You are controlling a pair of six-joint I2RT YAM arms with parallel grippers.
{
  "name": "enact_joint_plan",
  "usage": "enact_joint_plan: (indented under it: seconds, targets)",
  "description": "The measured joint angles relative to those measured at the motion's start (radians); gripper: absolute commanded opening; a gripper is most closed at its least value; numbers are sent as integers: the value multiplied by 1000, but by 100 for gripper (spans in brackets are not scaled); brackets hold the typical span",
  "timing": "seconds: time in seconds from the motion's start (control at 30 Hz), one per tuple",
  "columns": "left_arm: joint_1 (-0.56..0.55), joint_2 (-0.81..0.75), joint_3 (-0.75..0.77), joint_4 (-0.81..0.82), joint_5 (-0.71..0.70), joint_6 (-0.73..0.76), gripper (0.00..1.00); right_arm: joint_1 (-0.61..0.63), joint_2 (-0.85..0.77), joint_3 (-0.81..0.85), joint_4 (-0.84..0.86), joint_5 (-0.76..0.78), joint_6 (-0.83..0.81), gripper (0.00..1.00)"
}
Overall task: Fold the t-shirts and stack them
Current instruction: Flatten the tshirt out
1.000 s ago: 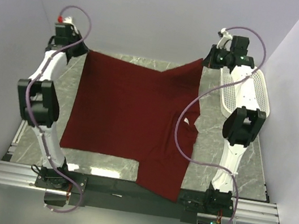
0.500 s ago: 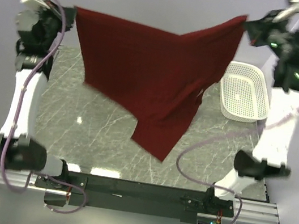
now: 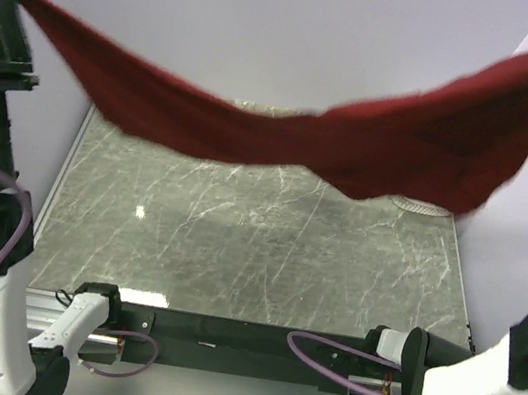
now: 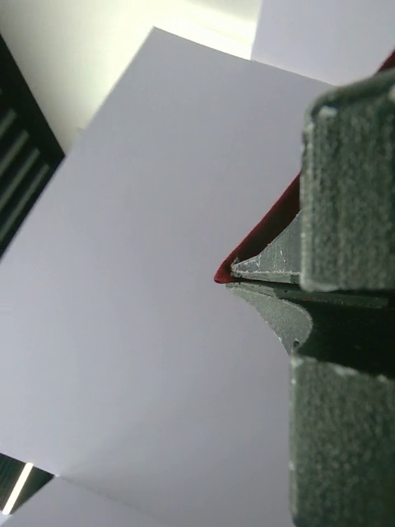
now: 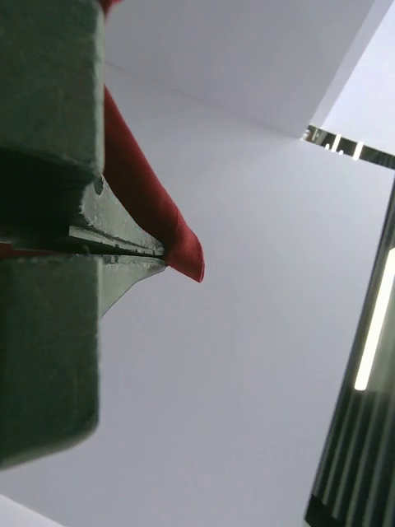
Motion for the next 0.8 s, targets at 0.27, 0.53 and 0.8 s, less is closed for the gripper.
enact_joint_plan:
  seconds: [0.27, 0.53, 0.8]
  targets:
    - [-53, -25, -34, -31, -80, 43, 0, -13, -72, -189, 23, 0, 10, 0]
    - [-59, 52, -356, -31, -84, 90, 1, -8, -28, -817, 152, -54, 1, 0]
    - [-59, 467, -626, 97, -62, 161, 0, 168, 196, -1295, 241, -26, -125, 0]
